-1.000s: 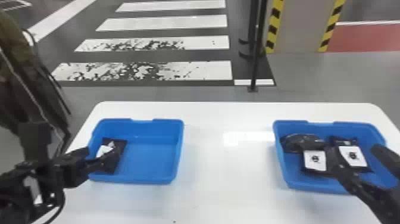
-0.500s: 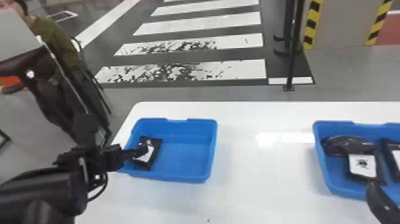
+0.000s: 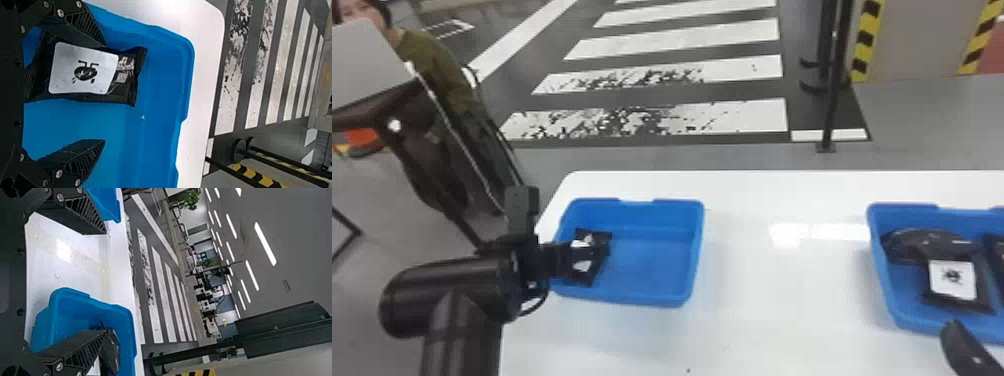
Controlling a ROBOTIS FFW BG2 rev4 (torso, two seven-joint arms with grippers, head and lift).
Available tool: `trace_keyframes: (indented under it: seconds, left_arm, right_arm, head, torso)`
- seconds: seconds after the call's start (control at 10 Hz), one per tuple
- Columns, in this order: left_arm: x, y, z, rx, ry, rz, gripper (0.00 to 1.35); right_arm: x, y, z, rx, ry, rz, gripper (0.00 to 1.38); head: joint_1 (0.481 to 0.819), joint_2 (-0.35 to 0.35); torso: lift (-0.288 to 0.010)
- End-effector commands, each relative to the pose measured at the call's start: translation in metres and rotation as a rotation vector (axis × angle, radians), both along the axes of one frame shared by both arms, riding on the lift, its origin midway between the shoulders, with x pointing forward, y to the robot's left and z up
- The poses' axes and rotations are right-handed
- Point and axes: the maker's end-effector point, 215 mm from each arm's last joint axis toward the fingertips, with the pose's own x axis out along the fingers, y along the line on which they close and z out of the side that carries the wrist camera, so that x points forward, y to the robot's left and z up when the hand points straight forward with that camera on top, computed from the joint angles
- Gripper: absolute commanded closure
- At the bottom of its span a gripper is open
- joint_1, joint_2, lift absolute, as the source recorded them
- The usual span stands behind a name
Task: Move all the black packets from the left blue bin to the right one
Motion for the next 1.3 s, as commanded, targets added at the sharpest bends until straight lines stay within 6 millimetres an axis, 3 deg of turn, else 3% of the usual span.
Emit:
trace_keyframes:
  seconds: [0.0,0.3,0.6,0.8,0.9,1.1,1.2]
  left_arm:
    - [0.001,-0.007,-0.009,-0.011,0.026,-0.009,0.18]
    - [-0.002,-0.015,-0.020,-0.016,0.071,-0.010,0.26]
    - [-0.011,-0.011,-0.034,-0.021,0.135,0.010,0.83]
    - [-0.013,-0.001,-0.038,0.010,0.144,0.011,0.82]
    - [-0.011,0.004,-0.035,0.035,0.138,0.007,1.12]
    - [0.000,-0.007,-0.028,0.029,0.071,-0.032,1.21]
    - [0.010,-0.020,-0.005,0.032,-0.021,-0.073,1.21]
  right_arm:
    - [0.001,0.002,-0.004,0.014,0.009,0.006,0.13]
    - [0.001,0.006,-0.013,0.051,0.032,0.016,0.13]
    - [0.000,0.007,-0.019,0.075,0.049,0.016,0.13]
    - [0.000,0.007,-0.019,0.079,0.051,0.016,0.13]
    - [-0.001,0.008,-0.022,0.082,0.060,0.017,0.13]
    - [-0.001,0.008,-0.022,0.085,0.059,0.019,0.13]
    - [-0.001,0.008,-0.020,0.084,0.056,0.022,0.13]
  head:
    - [0.695,0.255]
    - [0.695,0.245]
    - [0.695,0.244]
    - [0.695,0.253]
    - [0.695,0.260]
    - [0.695,0.268]
    - [0.695,0.263]
  torso:
    - [-0.140]
    - [-0.140]
    - [-0.140]
    - [-0.140]
    - [-0.140]
    - [-0.140]
    - [-0.140]
